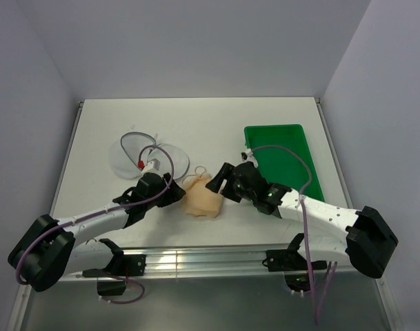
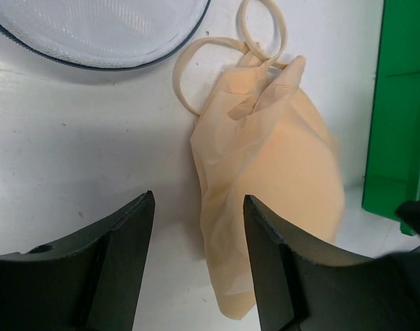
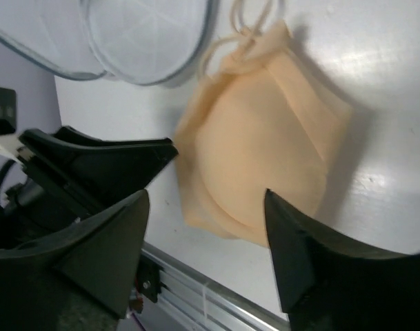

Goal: Place the bra in the laundry bag and zip it closed

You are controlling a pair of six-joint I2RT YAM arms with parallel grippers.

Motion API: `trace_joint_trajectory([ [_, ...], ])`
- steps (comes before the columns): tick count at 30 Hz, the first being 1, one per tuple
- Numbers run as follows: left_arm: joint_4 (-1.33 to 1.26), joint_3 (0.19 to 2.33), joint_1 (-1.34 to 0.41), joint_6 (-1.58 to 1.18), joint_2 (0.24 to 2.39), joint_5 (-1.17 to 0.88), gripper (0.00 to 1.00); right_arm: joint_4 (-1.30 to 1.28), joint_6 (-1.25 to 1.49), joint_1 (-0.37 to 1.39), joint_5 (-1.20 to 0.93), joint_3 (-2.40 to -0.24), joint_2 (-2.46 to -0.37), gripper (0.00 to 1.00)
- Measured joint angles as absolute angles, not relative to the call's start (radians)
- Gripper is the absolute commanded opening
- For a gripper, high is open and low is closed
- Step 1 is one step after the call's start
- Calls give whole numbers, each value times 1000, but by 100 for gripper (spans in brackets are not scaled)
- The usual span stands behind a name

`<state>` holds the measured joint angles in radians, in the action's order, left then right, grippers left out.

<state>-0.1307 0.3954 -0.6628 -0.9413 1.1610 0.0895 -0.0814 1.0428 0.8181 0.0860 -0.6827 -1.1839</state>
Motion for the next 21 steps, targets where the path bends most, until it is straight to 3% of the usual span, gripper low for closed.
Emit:
trace_joint_trajectory([
  [9, -149, 440, -675, -909, 1224, 75, 59, 27, 1136, 817, 49, -429, -1129, 89],
  [21, -179, 453, -685, -904, 1344, 72, 54, 424, 1260, 817, -19, -335, -1322, 89],
])
